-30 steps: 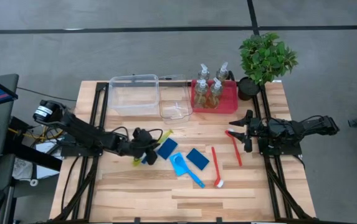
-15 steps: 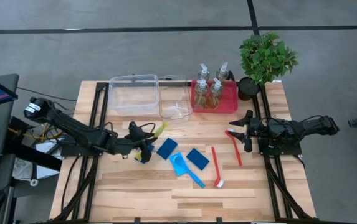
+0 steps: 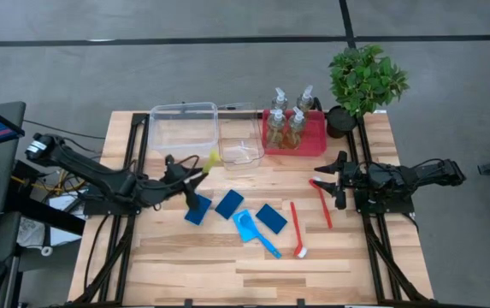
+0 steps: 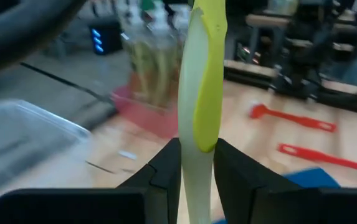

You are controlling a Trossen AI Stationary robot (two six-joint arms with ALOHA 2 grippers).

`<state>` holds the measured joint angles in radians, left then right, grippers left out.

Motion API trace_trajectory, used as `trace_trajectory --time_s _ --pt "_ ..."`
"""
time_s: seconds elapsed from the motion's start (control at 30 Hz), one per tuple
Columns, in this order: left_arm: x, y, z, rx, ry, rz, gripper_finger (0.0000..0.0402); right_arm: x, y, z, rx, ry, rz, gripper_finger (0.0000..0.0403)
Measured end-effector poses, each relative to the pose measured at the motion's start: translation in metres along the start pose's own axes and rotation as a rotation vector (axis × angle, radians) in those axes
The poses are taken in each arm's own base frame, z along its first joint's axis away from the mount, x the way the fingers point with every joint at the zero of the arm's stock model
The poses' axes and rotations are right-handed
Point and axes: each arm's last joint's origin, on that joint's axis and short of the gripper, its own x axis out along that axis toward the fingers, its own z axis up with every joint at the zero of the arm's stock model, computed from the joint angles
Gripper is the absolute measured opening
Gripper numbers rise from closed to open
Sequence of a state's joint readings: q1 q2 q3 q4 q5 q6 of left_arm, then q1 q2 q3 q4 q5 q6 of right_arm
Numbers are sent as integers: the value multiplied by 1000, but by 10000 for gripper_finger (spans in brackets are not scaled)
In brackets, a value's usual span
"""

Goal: Pick & Place Kitchen Sink Supplies
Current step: Put the green dish brush into the white bin

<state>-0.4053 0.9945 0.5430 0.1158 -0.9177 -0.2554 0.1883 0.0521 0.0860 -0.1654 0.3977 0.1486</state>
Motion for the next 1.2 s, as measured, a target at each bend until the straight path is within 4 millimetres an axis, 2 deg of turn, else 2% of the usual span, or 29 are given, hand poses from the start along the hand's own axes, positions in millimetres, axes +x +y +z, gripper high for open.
trace_trajectory --time_s 0.37,0.6,0.97,1.2 --pt "-23 29 35 113 -161 232 81 0 0 0 -1 0 1 221" --pt "-32 50 53 191 -191 395 79 0 0 0 -1 2 0 221" --pt "-14 83 62 251 -183 564 81 0 0 0 -25 2 -1 221" --pt "0 112 65 261 -177 680 82 0 0 0 -28 1 -3 221"
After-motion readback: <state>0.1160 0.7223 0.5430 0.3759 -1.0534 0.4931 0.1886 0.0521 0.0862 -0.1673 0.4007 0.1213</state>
